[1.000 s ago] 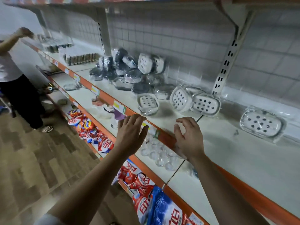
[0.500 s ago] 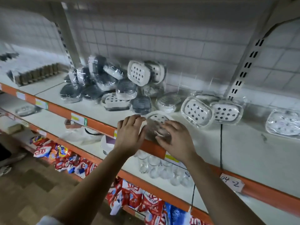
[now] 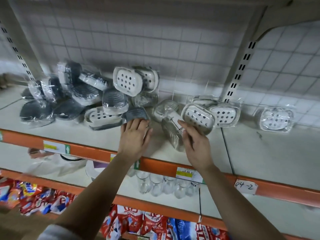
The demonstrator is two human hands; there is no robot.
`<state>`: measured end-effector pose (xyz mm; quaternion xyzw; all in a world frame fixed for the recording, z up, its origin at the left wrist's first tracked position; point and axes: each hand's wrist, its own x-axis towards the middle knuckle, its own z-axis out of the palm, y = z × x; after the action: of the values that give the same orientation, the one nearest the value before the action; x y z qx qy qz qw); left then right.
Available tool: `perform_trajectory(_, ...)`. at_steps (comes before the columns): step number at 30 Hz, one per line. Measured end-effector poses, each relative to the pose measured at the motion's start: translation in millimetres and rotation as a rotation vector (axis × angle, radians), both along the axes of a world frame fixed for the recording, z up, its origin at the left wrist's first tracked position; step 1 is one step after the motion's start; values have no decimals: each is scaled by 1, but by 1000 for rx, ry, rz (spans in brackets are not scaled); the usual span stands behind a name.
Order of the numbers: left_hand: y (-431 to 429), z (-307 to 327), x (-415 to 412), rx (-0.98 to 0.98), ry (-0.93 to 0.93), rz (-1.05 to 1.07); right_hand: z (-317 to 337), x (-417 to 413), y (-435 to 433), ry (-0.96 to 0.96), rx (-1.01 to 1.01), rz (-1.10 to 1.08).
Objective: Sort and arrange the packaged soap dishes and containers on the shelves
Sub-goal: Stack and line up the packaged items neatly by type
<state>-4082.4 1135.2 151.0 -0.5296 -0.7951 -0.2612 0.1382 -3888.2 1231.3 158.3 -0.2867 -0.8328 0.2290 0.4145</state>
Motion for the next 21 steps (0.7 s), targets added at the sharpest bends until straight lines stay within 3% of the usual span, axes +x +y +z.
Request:
perform_trajectory(6,0,-6,-3,76,-80,16,0,-3,0,-36,-113,-43)
perform_trajectory(12,-1,-5,-3,112,-93,-3,-3,-15,-1,89,-259,-196)
perform_trajectory(15,-1,-6,-4,120,-91,2,-9,-17,-2,-5,-183,-273)
perform_trajectory(21,5,-14,-10,-41,-108,17,-9,-16,-16,-240,-11,-54)
